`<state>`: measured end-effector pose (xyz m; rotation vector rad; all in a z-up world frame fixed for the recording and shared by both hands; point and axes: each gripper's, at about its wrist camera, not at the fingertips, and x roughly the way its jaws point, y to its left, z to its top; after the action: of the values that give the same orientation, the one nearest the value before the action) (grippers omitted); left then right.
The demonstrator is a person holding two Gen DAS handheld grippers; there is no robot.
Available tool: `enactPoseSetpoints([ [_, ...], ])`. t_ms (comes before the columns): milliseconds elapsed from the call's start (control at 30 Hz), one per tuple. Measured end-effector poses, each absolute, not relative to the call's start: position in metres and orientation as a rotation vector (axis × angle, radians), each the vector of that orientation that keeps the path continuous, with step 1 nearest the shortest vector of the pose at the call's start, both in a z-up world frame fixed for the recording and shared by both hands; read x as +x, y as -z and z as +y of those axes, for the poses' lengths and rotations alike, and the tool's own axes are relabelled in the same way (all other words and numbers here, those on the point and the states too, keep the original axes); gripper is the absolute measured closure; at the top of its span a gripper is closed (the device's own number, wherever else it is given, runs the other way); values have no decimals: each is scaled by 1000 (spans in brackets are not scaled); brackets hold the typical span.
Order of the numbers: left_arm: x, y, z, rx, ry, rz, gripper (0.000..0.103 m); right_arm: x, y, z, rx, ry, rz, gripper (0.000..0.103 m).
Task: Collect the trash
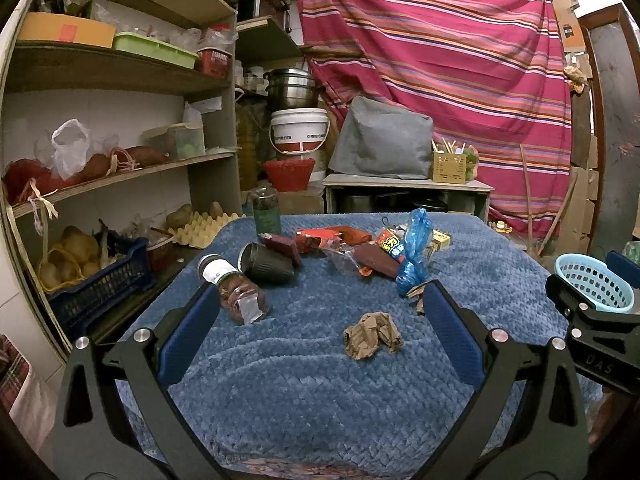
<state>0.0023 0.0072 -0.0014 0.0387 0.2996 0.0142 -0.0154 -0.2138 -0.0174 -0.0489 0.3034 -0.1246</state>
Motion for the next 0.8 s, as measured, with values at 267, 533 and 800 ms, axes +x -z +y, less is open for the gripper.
enactPoseSetpoints([
  [267, 3, 2, 7, 38, -15, 300, 5, -13, 20, -212, -57, 126, 306, 4],
  [533, 1, 4, 6, 36, -14, 299, 5, -13, 20, -212, -59, 126, 308, 4],
  [800, 2, 6, 5, 35, -13, 303, 5, -11, 21, -213, -57, 126, 308, 4],
])
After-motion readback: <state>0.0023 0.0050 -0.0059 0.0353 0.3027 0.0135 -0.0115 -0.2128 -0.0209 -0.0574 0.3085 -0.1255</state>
